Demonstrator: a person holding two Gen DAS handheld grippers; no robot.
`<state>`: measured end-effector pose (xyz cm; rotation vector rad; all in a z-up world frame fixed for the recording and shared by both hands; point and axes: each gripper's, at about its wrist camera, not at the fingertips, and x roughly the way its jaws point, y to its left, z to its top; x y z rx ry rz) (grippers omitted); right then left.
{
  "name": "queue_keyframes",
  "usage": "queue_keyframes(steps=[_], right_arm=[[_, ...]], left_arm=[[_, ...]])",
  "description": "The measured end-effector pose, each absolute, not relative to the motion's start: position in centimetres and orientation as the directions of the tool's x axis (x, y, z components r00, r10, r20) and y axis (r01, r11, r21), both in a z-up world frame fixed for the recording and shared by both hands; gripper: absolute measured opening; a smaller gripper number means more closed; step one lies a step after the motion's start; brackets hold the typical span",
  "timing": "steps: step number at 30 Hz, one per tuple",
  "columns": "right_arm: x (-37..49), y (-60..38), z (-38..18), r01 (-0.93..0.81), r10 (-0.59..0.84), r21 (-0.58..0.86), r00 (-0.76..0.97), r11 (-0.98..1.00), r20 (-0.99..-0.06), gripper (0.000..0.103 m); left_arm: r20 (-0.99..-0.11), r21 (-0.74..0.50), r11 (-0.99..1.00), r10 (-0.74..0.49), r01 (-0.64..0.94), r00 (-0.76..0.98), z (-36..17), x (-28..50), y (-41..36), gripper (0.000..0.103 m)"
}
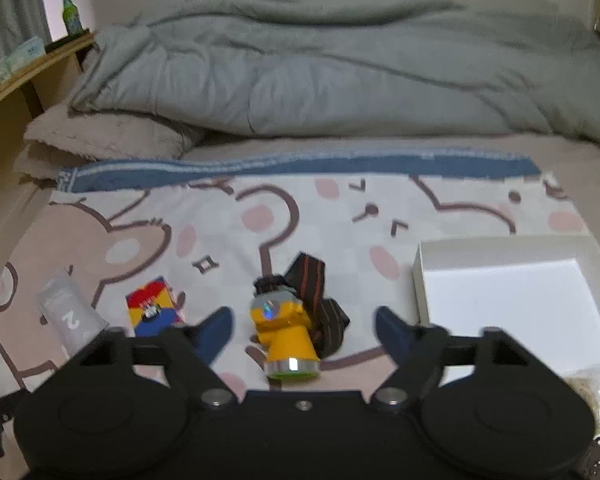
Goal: Organize objects
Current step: 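Grasp the yellow headlamp with the right gripper while the left grasps the green clothespins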
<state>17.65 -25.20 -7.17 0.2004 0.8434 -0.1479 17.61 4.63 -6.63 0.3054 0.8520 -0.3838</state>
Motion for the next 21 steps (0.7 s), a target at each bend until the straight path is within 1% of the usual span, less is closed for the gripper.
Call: queue_keyframes(steps=[3,5,8,11,15,21], right_arm=[[18.3,-26.1,-8.3,0.205,-0.018,0.144,0.630,0.968,-0.776,0.055],[18.8,-26.5,-9.2,0.201,0.001,0.158,0.616,0.967,-0.788,0.037],[19.7,-26.9,-10.6,0.215,-0.006,0.148,0.588,0.965,-0.809,0.024],[20.5,-27.2,-12.3,0.235,0.003,0.162,0.558,0.959,-0.830,0.018],[21.5,-27.7,-13.6,0.234,0.084,0.253,0.556,0.939,-0.827,0.018],[22.4,-28.0,-15.1,0.215,0.110,0.271,0.557,0.938,-0.823,0.018]], left_arm=[[-0.788,0.110,0.878,-0.208,0.466,0.579,-7.6,17.7,4.7,0.090],[-0.795,0.110,0.877,-0.206,0.469,0.571,-8.1,17.9,4.8,0.090],[-0.803,0.104,0.877,-0.204,0.468,0.561,-8.6,18.2,5.0,0.090],[-0.812,0.097,0.875,-0.206,0.475,0.546,-9.1,18.5,5.2,0.089],[-0.825,0.089,0.861,-0.218,0.501,0.522,-9.9,18.6,5.4,0.086],[-0.836,0.091,0.848,-0.220,0.522,0.502,-10.8,18.8,5.7,0.086]])
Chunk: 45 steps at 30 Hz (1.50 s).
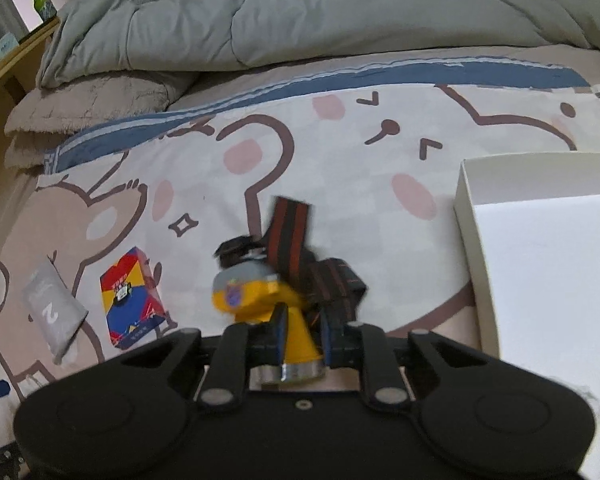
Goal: Organize objects
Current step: 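Grasp the yellow headlamp with the right gripper while the left grasps the green clothespins, then lift the headlamp with the right gripper while the left lifts the clothespins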
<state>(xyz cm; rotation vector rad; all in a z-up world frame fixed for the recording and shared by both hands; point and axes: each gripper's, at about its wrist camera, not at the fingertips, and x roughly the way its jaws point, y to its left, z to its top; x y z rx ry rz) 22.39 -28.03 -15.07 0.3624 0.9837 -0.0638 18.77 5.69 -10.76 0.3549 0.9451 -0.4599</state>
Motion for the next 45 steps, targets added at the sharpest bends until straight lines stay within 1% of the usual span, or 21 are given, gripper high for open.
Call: queue_keyframes(steps=[6,10,12,15,18,20,21,23,24,26,28,30,32,35,37,40,45], right_arm=[[23.2,-27.1,-16.2,0.163,0.208,0.330,0.508,0.930,-0.836,0.018],[23.7,-26.0,-16.5,0.164,0.187,0.301,0.492,0.939,-0.851,0.017],[23.8,-26.0,-16.2,0.170,0.193,0.312,0.494,0.935,-0.848,0.017],[23.6,-26.2,-15.4,0.161,0.207,0.325,0.499,0.932,-0.842,0.018],[23.2,-26.2,-14.2,0.120,0.240,0.343,0.508,0.932,-0.827,0.021],[23.1,-25.7,-13.8,0.087,0.267,0.353,0.498,0.932,-0.825,0.026],[23.1,-25.4,-13.7,0.073,0.265,0.343,0.491,0.937,-0.830,0.026],[23.1,-24.5,-13.6,0.047,0.248,0.307,0.479,0.951,-0.842,0.028],[23.2,-24.1,-13.6,0.044,0.239,0.294,0.477,0.955,-0.846,0.028],[23.5,-23.4,-13.7,0.046,0.210,0.262,0.473,0.964,-0.856,0.029],[23.8,-22.6,-13.8,0.042,0.182,0.227,0.471,0.973,-0.863,0.032],[24.2,-21.8,-14.1,0.039,0.150,0.188,0.459,0.981,-0.876,0.035],[24.5,-21.1,-14.4,0.034,0.110,0.139,0.441,0.990,-0.891,0.040],[25.0,-20.5,-15.2,0.060,0.074,0.109,0.421,0.992,-0.904,0.043],[25.5,-20.0,-15.7,0.073,0.035,0.071,0.412,0.995,-0.910,0.043],[26.0,-19.1,-16.6,0.069,-0.010,0.019,0.399,0.997,-0.917,0.043],[26.6,-19.1,-17.6,0.066,-0.021,0.006,0.396,0.998,-0.918,0.044]], left_arm=[[-0.843,0.085,0.843,-0.223,0.531,0.489,-11.2,18.9,5.7,0.086],[-0.843,0.087,0.839,-0.225,0.537,0.488,-11.2,18.8,5.8,0.085],[-0.843,0.084,0.838,-0.229,0.539,0.487,-11.2,18.8,5.9,0.085],[-0.846,0.081,0.834,-0.232,0.546,0.480,-11.4,18.7,5.9,0.080],[-0.857,0.084,0.825,-0.227,0.559,0.463,-11.8,18.6,5.7,0.073],[-0.862,0.096,0.818,-0.217,0.568,0.457,-12.0,18.5,5.4,0.071],[-0.863,0.100,0.814,-0.215,0.573,0.457,-12.1,18.4,5.3,0.071],[-0.865,0.104,0.809,-0.213,0.579,0.454,-12.2,18.4,5.1,0.068],[-0.866,0.104,0.808,-0.213,0.580,0.452,-12.2,18.4,5.1,0.065],[-0.868,0.106,0.809,-0.208,0.579,0.450,-12.2,18.4,5.1,0.061],[-0.871,0.112,0.807,-0.201,0.580,0.448,-12.4,18.5,5.0,0.055],[-0.876,0.119,0.801,-0.193,0.586,0.441,-12.6,18.5,4.9,0.053],[-0.880,0.135,0.791,-0.181,0.597,0.438,-12.8,18.5,4.9,0.053],[-0.882,0.194,0.765,-0.139,0.615,0.451,-13.5,18.3,4.5,0.052],[-0.883,0.216,0.750,-0.123,0.625,0.452,-14.0,18.4,4.2,0.050],[-0.885,0.214,0.749,-0.124,0.627,0.450,-14.4,18.8,3.8,0.050],[-0.885,0.202,0.762,-0.128,0.615,0.449,-14.8,19.7,3.3,0.050]])
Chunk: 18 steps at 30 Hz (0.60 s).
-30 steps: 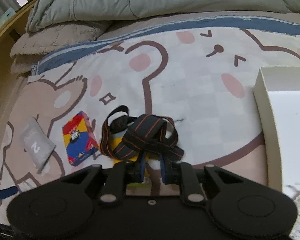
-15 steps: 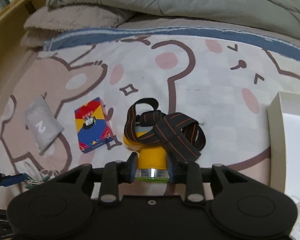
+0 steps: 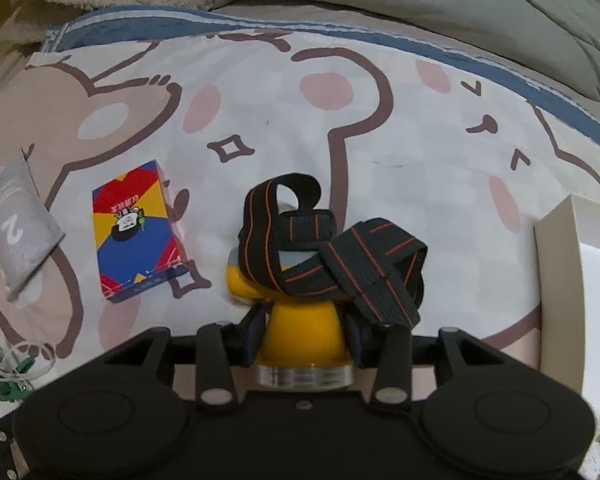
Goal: Organize objects
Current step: 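Lift the headlamp with the right gripper while the left lifts the clothespins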
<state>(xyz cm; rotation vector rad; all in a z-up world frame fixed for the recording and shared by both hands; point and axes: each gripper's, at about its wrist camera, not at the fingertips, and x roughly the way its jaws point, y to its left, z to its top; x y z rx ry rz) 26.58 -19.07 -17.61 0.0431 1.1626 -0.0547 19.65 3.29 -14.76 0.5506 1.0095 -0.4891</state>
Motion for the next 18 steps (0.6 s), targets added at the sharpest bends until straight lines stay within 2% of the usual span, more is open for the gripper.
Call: queue_keyframes(steps=[5,8,9,18], right_arm=[[26.6,-20.1,-17.8,0.099,0.014,0.060,0.413,0.993,-0.911,0.044],[26.3,-20.5,-17.6,0.113,0.032,0.088,0.429,0.990,-0.903,0.044],[26.3,-20.6,-17.5,0.116,0.035,0.095,0.434,0.989,-0.900,0.044],[24.7,-20.7,-14.0,0.098,0.038,0.109,0.543,0.989,-0.839,0.044]], left_arm=[[-0.884,0.152,0.793,-0.158,0.590,0.440,-15.0,20.4,3.4,0.046],[-0.877,0.118,0.819,-0.179,0.561,0.446,-14.8,20.5,3.8,0.029],[-0.876,0.111,0.829,-0.179,0.548,0.448,-14.8,20.6,3.9,0.026],[-0.823,0.103,0.887,-0.179,0.451,0.539,-11.7,20.8,4.5,0.026]])
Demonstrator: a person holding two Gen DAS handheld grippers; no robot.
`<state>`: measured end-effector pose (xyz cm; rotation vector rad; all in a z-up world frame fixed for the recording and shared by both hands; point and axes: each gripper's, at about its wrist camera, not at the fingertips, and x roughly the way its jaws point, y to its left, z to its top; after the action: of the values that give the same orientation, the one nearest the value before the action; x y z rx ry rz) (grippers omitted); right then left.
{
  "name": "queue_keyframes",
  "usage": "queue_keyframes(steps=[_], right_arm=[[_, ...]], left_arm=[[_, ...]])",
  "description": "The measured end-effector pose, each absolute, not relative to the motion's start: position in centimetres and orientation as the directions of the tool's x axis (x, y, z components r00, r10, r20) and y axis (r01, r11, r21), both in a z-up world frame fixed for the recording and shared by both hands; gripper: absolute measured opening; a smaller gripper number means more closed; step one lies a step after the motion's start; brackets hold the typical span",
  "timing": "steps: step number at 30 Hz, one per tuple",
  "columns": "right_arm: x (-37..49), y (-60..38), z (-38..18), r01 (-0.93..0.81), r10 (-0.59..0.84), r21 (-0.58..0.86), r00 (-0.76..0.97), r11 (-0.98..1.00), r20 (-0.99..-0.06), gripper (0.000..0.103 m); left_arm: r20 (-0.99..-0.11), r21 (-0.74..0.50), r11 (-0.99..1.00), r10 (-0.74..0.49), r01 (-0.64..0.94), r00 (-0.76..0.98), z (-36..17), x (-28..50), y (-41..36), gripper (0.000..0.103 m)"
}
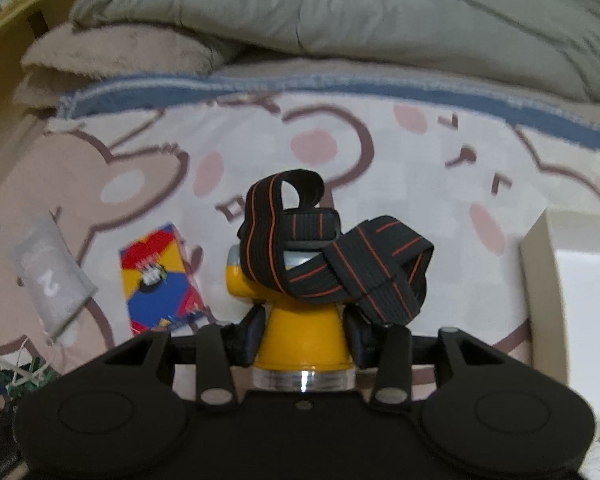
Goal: Organize objects
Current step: 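Lift the headlamp with the right gripper while the left lifts the clothespins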
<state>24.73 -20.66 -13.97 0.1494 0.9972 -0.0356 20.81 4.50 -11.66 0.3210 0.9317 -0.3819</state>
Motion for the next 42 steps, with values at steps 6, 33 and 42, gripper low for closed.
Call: queue_keyframes(steps=[6,33,42], right_arm=[[23.1,-20.5,-10.5,0.074,0.047,0.116,0.610,0.990,-0.791,0.044],[14.0,-21.0,-3.0,0.011,0.013,0.031,0.721,0.999,-0.693,0.044],[12.4,-23.9,-2.6,0.039,-0.011,0.025,0.725,0.999,-0.689,0.044]], left_arm=[[-0.776,0.107,0.910,-0.176,0.402,0.606,-9.0,20.6,4.4,0.026],[-0.701,0.070,0.946,-0.179,0.316,0.690,-2.5,18.3,0.4,0.026],[-0.701,0.059,0.938,-0.203,0.340,0.683,-2.7,18.4,-2.7,0.026]])
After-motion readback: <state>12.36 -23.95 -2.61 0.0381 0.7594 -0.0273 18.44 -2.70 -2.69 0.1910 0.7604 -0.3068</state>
